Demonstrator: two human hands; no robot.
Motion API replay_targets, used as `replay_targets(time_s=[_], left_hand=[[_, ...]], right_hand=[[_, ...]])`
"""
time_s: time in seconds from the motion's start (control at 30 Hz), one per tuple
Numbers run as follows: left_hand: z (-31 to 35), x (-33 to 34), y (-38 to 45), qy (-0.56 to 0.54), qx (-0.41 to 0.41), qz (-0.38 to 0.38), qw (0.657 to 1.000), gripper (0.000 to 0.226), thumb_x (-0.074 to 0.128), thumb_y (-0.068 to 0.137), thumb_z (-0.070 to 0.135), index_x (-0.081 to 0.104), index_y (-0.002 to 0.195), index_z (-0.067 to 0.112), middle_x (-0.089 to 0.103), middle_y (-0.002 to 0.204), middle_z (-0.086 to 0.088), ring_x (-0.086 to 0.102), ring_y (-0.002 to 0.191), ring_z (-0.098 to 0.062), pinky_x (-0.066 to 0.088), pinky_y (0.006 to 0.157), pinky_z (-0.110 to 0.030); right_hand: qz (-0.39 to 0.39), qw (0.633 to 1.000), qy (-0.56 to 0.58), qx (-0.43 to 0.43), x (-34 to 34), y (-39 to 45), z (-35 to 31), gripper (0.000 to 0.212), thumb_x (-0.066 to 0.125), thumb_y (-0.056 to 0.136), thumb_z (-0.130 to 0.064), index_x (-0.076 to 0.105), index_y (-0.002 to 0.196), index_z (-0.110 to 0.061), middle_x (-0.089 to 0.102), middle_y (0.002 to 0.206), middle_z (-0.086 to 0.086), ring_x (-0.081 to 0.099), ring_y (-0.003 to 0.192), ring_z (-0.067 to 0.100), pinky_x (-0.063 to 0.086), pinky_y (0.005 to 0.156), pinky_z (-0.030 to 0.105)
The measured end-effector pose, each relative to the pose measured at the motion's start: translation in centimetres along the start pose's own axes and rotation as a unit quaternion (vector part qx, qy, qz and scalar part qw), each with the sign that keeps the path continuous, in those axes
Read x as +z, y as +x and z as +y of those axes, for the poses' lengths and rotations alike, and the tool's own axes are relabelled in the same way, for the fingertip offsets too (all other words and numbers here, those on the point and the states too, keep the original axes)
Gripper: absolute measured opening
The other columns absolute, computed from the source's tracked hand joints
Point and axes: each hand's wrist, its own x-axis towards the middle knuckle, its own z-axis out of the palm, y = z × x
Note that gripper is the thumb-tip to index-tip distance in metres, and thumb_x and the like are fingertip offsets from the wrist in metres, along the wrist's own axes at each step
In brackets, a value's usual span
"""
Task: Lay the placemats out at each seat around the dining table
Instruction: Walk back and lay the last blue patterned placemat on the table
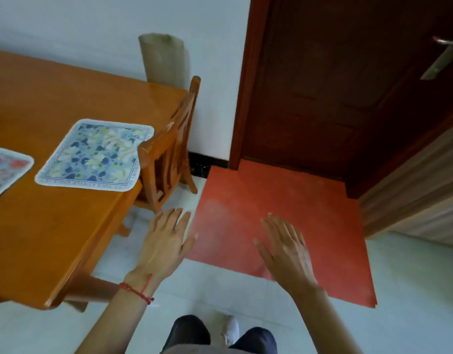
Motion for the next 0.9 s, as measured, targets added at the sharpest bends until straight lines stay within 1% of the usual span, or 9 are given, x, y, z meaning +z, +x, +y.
replay_targets(time_s=[0.07,0.17,0.33,0.47,0.6,0.73,0.83,0.9], left_hand=[[0.4,0.1,0.2,-0.001,-0.028,0.005,1.0,0.069,0.01,0.095,0.051,0.059,0.115,0.006,0.064,0.114,-0.014,0.06,0.107,-0.032,0.049,0.089,-0.045],[0.6,0.3,0.7,0.0,-0.051,0.006,0.999,0.066,0.014,0.095,0.05,0.056,0.118,0.005,0.062,0.119,-0.016,0.059,0.11,-0.033,0.049,0.09,-0.047],[0.6,-0.2,2.8,0.0,-0.07,0.014,0.997,0.064,0.014,0.095,0.05,0.054,0.119,0.006,0.061,0.12,-0.015,0.058,0.111,-0.033,0.049,0.09,-0.049],[-0.1,-1.2,5.5,0.003,-0.076,0.034,0.997,0.067,0.014,0.094,0.051,0.055,0.121,0.007,0.061,0.123,-0.013,0.055,0.116,-0.031,0.044,0.094,-0.049],[-1.6,-2.1,9.1,-0.006,-0.086,0.047,0.995,0.067,0.014,0.094,0.052,0.056,0.122,0.007,0.06,0.124,-0.014,0.053,0.118,-0.032,0.045,0.096,-0.05],[-3.4,-3.5,13.1,-0.004,-0.095,0.057,0.994,0.07,0.009,0.095,0.051,0.056,0.121,0.006,0.06,0.123,-0.016,0.055,0.117,-0.033,0.044,0.095,-0.049],[-5.8,-4.6,16.2,-0.009,-0.108,0.068,0.992,0.07,0.009,0.095,0.052,0.055,0.122,0.007,0.059,0.125,-0.015,0.054,0.118,-0.033,0.043,0.096,-0.05],[-7.6,-5.2,18.1,-0.01,-0.121,0.075,0.99,0.069,0.01,0.095,0.052,0.054,0.124,0.008,0.058,0.126,-0.014,0.053,0.119,-0.033,0.042,0.097,-0.05]], right_hand=[[-0.004,1.0,0.003,-0.017,0.2,1.0,0.7,0.047,0.04,0.088,-0.041,0.059,0.117,-0.01,0.06,0.123,0.008,0.059,0.109,0.024,0.048,0.089,0.037],[-0.005,1.0,0.009,-0.029,0.6,2.5,1.6,0.047,0.04,0.088,-0.043,0.061,0.116,-0.011,0.061,0.122,0.007,0.058,0.109,0.023,0.049,0.087,0.036],[0.006,0.999,0.019,-0.051,1.1,5.3,2.6,0.046,0.041,0.088,-0.041,0.062,0.115,-0.01,0.061,0.121,0.009,0.059,0.108,0.025,0.049,0.088,0.036],[0.011,0.998,0.032,-0.06,1.8,8.6,2.9,0.047,0.04,0.089,-0.041,0.06,0.117,-0.009,0.059,0.124,0.01,0.058,0.111,0.026,0.047,0.091,0.039],[0.025,0.997,0.021,-0.068,2.8,13.0,2.6,0.048,0.039,0.089,-0.042,0.061,0.116,-0.009,0.061,0.122,0.011,0.059,0.11,0.027,0.047,0.091,0.039],[0.026,0.997,0.015,-0.071,4.1,18.2,1.9,0.049,0.039,0.089,-0.043,0.061,0.117,-0.009,0.06,0.123,0.011,0.059,0.11,0.028,0.047,0.091,0.04],[0.029,0.995,0.011,-0.09,5.0,22.9,0.6,0.049,0.038,0.089,-0.042,0.062,0.115,-0.009,0.061,0.122,0.012,0.06,0.109,0.029,0.047,0.09,0.041],[0.035,0.994,0.01,-0.101,5.3,25.9,-0.6,0.05,0.035,0.09,-0.043,0.062,0.116,-0.009,0.061,0.122,0.011,0.058,0.111,0.027,0.046,0.092,0.039]])
